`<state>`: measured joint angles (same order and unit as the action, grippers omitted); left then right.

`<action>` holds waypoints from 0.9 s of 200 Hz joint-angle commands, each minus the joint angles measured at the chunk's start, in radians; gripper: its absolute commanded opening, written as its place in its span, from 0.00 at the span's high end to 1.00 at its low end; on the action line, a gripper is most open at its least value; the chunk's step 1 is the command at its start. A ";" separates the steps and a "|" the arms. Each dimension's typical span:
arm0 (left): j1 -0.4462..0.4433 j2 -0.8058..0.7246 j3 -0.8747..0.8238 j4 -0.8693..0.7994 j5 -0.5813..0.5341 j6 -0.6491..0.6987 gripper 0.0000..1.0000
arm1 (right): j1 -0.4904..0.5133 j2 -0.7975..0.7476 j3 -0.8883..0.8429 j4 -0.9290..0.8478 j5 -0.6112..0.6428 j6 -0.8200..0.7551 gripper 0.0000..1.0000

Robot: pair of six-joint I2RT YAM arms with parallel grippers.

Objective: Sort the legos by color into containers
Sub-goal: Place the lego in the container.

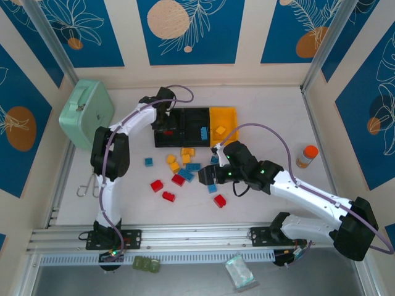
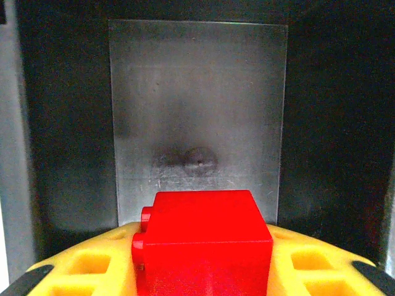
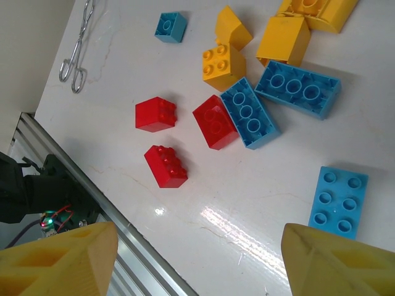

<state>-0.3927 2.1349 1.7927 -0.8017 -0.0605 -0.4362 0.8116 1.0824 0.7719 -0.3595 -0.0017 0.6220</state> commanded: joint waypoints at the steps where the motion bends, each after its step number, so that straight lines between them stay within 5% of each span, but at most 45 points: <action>1: 0.006 0.011 0.030 -0.024 -0.002 0.003 0.57 | -0.008 -0.015 -0.016 -0.007 0.002 0.012 0.29; 75: 0.000 -0.039 0.030 -0.039 0.008 0.014 0.42 | -0.010 0.000 -0.003 -0.001 -0.005 0.005 0.29; 180: -0.036 -0.286 -0.176 -0.002 0.121 0.030 0.42 | -0.024 -0.002 0.030 -0.087 0.051 0.024 0.29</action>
<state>-0.4103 1.9419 1.7031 -0.8124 0.0002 -0.4347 0.7998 1.0828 0.7715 -0.3828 0.0124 0.6300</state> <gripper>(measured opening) 0.579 0.708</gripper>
